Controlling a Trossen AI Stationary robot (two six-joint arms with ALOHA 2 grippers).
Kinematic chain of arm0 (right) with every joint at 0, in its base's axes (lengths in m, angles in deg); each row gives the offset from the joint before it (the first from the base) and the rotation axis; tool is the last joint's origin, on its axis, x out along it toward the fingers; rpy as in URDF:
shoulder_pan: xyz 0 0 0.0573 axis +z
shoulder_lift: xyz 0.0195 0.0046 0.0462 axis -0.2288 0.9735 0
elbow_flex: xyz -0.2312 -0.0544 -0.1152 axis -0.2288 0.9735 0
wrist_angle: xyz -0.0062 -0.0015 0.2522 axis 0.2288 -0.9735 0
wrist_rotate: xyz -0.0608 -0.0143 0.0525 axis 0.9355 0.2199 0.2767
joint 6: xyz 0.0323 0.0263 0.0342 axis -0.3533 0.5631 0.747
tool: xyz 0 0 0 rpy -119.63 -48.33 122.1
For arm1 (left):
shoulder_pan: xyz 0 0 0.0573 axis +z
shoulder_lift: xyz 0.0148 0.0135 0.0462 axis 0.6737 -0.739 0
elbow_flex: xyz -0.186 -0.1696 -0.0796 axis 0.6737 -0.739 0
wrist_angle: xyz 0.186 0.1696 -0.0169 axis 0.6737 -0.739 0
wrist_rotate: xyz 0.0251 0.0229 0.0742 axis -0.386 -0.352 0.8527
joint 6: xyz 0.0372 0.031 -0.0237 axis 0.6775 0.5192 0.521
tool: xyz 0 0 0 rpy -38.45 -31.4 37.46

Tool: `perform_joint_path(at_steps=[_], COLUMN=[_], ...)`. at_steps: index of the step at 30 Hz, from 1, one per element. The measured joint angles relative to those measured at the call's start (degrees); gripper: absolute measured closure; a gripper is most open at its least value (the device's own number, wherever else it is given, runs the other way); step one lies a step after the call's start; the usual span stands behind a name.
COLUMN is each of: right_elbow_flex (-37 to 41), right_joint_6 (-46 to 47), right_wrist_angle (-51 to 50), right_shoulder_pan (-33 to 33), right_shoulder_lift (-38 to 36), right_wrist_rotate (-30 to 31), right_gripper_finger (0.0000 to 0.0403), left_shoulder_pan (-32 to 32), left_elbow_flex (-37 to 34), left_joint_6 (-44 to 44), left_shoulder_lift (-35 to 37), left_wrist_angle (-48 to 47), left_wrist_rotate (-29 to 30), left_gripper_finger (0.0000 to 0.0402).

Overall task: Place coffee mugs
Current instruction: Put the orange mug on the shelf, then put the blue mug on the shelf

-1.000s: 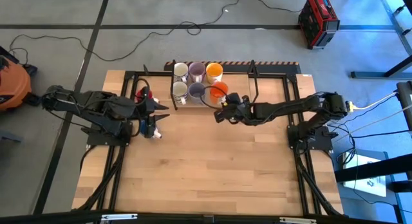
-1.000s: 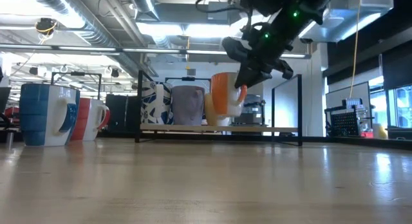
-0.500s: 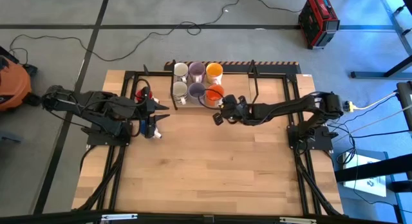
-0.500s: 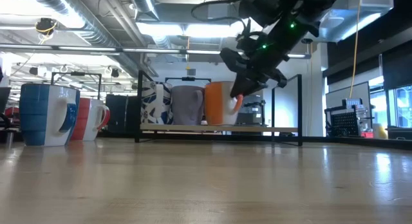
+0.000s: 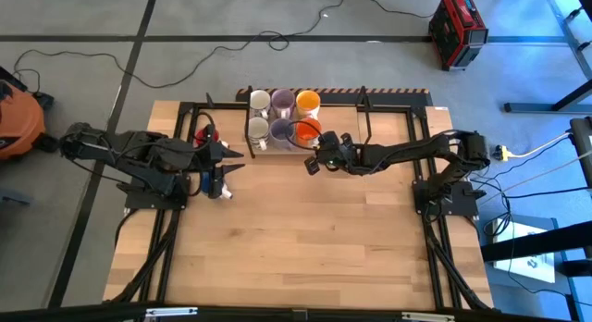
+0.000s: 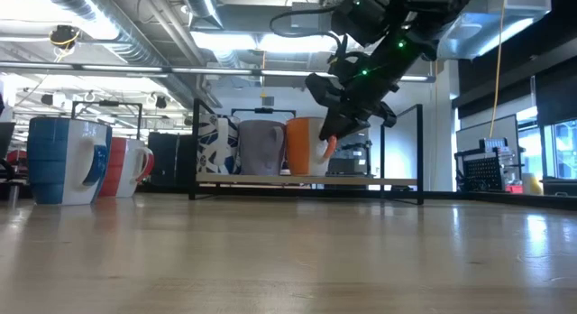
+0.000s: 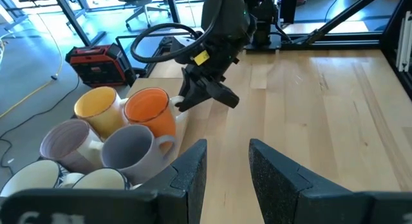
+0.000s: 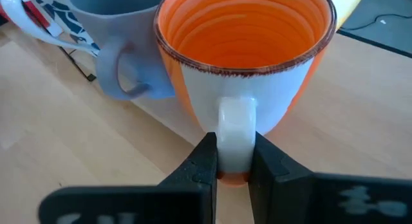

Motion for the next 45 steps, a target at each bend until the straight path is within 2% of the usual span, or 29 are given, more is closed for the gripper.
perform_joint_path(at_steps=[7,20,27,33,38,42,45], right_elbow_flex=[0.0,0.0,0.1,0.1,0.0,0.0,0.1], right_joint_6=[-1.1,-1.3,-1.2,-0.7,1.8,4.7,6.6], right_wrist_angle=[0.5,0.1,-8.7,-12.8,-12.7,-12.6,-12.9], right_shoulder_pan=[-0.3,-0.2,1.4,7.0,15.0,21.8,26.3], right_shoulder_lift=[0.0,-0.1,-7.4,-15.4,-18.7,-18.5,-17.5], right_wrist_rotate=[-1.6,0.1,-4.8,-5.7,-5.6,-4.1,-1.6], right_gripper_finger=[0.0360,0.0246,0.0220,0.0221,0.0221,0.0221,0.0221], left_shoulder_pan=[0.0,0.0,0.0,0.0,0.0,0.0,0.0], left_elbow_flex=[0.0,0.0,0.0,0.0,0.1,0.1,0.1], left_joint_6=[0.2,0.4,0.4,0.3,-0.9,-4.0,-7.4], left_shoulder_lift=[0.0,0.0,0.0,0.0,-1.0,-1.1,-1.2], left_wrist_angle=[0.0,-0.1,-0.2,-0.3,-2.1,-9.1,-17.4], left_wrist_rotate=[0.0,0.0,0.9,0.5,-2.5,-10.3,-15.4], left_gripper_finger=[0.0292,0.0292,0.0292,0.0288,0.0253,0.0222,0.0215])
